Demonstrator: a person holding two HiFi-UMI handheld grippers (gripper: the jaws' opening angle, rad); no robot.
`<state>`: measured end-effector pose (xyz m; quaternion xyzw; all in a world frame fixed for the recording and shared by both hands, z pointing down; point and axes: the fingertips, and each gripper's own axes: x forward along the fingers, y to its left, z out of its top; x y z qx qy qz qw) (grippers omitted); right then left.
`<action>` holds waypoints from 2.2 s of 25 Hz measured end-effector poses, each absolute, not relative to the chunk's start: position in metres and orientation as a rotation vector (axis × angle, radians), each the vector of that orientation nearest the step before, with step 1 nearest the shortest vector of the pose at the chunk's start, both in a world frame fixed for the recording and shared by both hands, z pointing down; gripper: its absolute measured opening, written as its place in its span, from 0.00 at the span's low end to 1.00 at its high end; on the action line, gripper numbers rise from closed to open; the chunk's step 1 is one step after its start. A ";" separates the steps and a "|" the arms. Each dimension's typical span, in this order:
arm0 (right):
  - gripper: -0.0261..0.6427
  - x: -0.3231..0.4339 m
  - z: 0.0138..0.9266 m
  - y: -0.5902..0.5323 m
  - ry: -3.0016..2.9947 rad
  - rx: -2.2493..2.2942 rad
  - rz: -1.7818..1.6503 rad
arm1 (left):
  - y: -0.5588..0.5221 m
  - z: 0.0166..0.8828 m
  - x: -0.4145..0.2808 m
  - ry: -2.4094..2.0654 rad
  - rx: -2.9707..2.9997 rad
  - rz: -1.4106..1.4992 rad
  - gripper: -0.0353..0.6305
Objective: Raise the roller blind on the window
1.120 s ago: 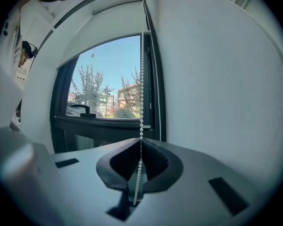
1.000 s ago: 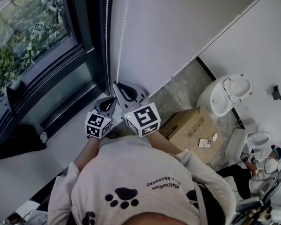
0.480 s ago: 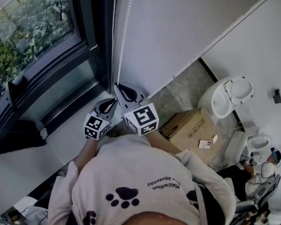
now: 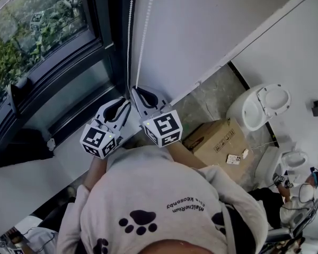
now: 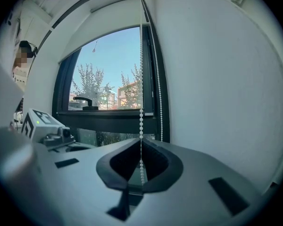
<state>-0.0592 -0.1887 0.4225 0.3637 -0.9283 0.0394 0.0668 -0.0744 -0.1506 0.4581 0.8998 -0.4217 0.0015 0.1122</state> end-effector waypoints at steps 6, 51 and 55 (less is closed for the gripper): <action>0.06 -0.058 0.423 -0.185 -2.802 1.100 0.119 | -0.150 0.400 -0.072 -1.253 2.715 -0.028 0.18; 0.06 -0.057 0.482 -0.169 -2.679 1.039 0.188 | -0.180 0.289 -0.046 -1.166 2.883 -0.070 0.06; 0.06 -0.056 0.496 -0.170 -2.656 1.032 0.221 | -0.180 0.303 -0.046 -1.167 2.859 -0.070 0.06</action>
